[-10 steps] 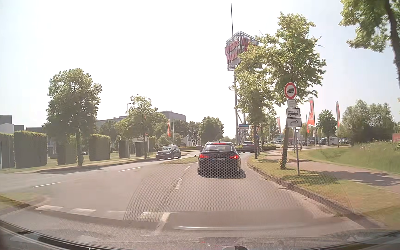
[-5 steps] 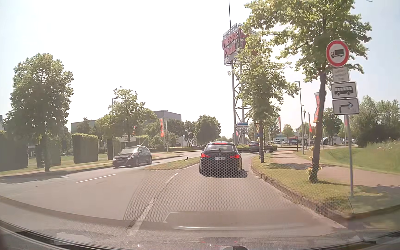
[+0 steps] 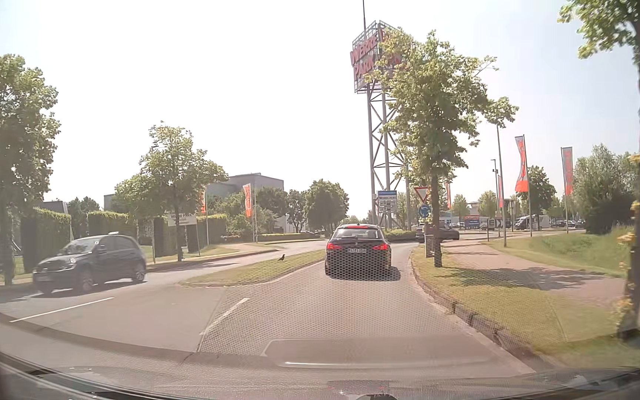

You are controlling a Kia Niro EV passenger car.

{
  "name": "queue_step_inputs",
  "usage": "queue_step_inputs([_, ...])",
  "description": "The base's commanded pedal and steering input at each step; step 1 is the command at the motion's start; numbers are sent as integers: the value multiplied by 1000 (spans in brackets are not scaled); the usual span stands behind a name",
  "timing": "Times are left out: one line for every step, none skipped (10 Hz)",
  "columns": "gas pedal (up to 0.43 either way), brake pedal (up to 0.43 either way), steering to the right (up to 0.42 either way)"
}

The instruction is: Follow the waypoints while adhering to traffic rules and regulations

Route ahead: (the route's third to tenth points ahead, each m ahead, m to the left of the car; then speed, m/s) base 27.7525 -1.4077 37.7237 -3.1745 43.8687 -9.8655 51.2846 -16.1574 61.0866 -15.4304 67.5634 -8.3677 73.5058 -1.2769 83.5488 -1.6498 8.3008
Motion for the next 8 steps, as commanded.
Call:
queue_step_inputs([0, 0, 13])
queue_step_inputs([0, 0, 16])
queue_step_inputs([0, 0, 19])
queue_step_inputs([0, 0, 21])
queue_step_inputs([0, 0, 22])
queue_step_inputs([0, 0, 23])
queue_step_inputs([0, 0, 23])
queue_step_inputs([0, 0, 24])
